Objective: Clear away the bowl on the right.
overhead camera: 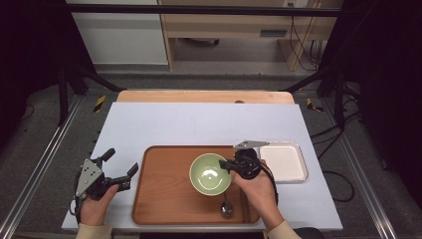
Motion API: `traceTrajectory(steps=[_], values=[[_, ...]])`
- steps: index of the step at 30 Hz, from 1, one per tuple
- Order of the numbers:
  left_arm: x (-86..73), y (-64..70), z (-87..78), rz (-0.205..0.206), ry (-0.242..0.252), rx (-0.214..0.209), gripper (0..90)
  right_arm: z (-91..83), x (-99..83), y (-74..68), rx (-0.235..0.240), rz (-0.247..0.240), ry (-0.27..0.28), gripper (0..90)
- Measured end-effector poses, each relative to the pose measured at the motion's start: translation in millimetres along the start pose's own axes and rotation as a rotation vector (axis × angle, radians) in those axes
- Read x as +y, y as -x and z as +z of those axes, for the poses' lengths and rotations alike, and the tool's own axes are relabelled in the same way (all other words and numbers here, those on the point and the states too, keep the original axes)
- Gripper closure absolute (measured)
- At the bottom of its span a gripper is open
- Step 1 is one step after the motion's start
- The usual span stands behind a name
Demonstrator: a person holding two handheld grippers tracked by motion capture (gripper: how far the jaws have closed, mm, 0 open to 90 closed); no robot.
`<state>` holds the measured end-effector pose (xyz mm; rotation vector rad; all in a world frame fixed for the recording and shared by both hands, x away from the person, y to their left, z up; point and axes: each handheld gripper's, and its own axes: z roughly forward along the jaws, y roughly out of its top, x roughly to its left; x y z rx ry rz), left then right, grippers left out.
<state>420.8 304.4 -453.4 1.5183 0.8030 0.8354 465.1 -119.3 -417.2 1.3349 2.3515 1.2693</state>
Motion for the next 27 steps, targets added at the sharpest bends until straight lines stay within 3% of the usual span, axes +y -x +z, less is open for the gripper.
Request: traceTrajectory(steps=[27], values=[[5.4, -0.9, -2.6, -0.001, 0.024, 0.007, 3.7, 21.7, -8.6, -8.1, 0.064, 0.025, -0.061, 82.8]])
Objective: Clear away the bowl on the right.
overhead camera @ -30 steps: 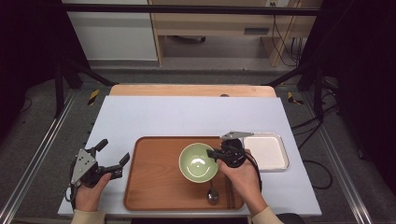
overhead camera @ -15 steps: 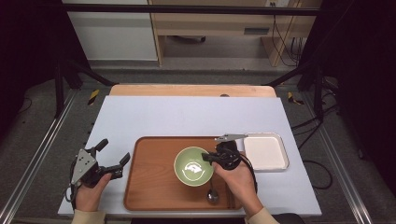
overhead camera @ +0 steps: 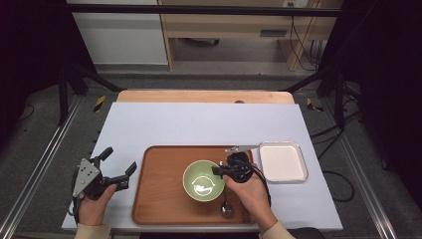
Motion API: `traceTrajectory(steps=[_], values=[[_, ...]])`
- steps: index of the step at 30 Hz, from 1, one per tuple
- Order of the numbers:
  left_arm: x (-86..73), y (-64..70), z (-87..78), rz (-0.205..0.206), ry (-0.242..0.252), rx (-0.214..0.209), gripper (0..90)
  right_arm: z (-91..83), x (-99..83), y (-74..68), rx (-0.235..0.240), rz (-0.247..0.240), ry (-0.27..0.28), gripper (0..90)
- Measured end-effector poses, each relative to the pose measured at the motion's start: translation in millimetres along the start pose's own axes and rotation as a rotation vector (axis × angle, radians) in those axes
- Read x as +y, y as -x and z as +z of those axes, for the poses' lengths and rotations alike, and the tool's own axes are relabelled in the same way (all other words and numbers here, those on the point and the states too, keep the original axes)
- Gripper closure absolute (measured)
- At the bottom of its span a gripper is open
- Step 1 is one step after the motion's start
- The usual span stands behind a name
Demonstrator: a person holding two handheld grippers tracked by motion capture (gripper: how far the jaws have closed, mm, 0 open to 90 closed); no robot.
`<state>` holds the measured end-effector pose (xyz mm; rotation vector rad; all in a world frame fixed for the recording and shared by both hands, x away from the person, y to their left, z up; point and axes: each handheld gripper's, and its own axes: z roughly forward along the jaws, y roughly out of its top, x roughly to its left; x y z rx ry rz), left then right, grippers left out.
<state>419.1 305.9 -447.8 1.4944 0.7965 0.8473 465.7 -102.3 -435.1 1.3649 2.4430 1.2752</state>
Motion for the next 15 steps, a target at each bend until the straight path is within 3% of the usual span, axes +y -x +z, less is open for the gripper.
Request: traceTrajectory(steps=[15], values=[[-0.5, 1.2, 1.0, 0.009, -0.008, -0.005, 3.8, 6.8, -5.1, 4.2, -0.004, 0.002, -0.062, 82.6]])
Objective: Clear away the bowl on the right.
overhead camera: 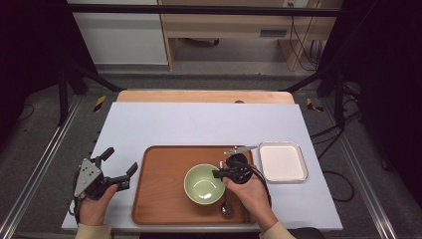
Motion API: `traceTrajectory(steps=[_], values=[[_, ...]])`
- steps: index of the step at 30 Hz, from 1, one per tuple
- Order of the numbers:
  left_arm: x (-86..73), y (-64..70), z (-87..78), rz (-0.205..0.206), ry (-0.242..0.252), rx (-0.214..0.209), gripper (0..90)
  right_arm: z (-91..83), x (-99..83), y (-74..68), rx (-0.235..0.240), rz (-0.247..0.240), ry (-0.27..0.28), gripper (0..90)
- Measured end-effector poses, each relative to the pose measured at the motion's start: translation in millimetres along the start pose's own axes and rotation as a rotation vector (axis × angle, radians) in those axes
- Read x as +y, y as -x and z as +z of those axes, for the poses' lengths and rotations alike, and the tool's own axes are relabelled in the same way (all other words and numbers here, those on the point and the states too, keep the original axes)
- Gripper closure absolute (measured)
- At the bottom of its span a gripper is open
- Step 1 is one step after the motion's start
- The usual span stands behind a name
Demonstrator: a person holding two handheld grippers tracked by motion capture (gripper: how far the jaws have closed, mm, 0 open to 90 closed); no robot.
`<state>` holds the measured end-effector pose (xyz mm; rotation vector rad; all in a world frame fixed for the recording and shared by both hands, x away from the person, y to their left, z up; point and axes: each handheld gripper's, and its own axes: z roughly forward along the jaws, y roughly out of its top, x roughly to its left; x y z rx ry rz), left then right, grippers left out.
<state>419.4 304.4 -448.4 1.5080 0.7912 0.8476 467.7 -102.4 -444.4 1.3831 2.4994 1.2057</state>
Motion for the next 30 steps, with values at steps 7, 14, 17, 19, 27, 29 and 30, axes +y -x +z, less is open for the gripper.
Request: traceTrajectory(steps=[7, 14, 17, 19, 27, 29, 30], values=[[0.0, 0.2, 0.1, 0.003, -0.002, 0.001, 3.8, -2.8, 0.2, 3.7, -0.014, 0.006, -0.007, 82.4], [0.4, -0.2, -0.5, 0.0, 0.003, 0.004, 3.8, -1.4, -0.4, 5.8, 0.001, 0.017, 0.002, 81.8], [0.2, -0.5, -0.6, -0.001, 0.004, 0.005, 3.8, -1.2, -0.6, 6.6, 0.006, 0.011, 0.007, 81.3], [-0.1, -0.8, -0.3, -0.002, 0.003, 0.005, 3.8, -2.3, -0.4, 7.1, 0.013, 0.017, 0.019, 77.6], [-1.1, -0.1, 0.3, 0.002, -0.002, 0.0, 3.8, -33.1, 5.1, 1.2, -0.082, -0.081, 0.121, 56.2], [-0.8, 0.2, 0.2, 0.001, 0.001, -0.003, 3.8, -41.6, 5.1, 3.2, -0.105, -0.095, 0.152, 52.3], [-0.7, 0.3, 0.1, 0.001, 0.002, -0.003, 3.8, -45.4, 4.8, 4.8, -0.118, -0.092, 0.16, 49.8]])
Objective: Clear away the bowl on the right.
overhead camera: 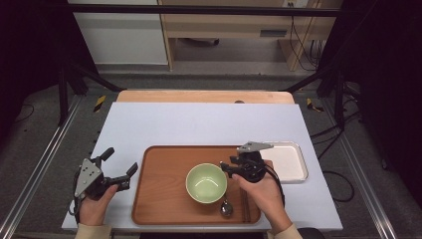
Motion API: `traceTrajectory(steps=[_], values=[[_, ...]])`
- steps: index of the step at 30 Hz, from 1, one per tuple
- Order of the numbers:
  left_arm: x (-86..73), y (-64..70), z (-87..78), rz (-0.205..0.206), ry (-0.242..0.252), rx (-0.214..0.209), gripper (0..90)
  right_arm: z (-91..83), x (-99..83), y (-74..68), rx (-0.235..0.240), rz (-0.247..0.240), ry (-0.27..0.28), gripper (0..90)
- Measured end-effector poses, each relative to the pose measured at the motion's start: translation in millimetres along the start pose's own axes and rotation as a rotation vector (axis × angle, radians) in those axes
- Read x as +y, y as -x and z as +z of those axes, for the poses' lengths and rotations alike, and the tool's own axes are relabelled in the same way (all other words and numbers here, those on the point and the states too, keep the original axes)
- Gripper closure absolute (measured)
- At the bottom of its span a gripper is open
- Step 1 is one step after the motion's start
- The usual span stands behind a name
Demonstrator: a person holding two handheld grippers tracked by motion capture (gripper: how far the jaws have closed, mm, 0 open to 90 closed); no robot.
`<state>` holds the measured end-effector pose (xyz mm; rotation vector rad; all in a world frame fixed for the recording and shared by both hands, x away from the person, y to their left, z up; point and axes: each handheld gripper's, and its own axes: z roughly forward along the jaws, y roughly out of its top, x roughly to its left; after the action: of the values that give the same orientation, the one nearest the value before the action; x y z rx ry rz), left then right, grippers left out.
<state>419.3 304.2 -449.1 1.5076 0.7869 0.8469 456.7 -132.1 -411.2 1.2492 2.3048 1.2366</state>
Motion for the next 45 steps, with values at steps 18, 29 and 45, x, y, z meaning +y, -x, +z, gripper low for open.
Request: traceTrajectory(steps=[18, 29, 45], values=[[-0.2, -1.1, -1.1, 0.0, 0.008, 0.005, 3.0, -31.6, -7.0, 50.9, -0.18, -0.02, 0.169, 12.2], [-0.3, -0.8, -0.7, 0.006, 0.004, 0.003, 3.0, -63.1, -23.7, 100.6, -0.326, 0.042, 0.168, 13.9], [-0.5, -0.3, -0.8, 0.006, 0.003, 0.006, 3.0, -91.5, -54.8, 156.3, -0.477, 0.125, 0.189, 20.1]])
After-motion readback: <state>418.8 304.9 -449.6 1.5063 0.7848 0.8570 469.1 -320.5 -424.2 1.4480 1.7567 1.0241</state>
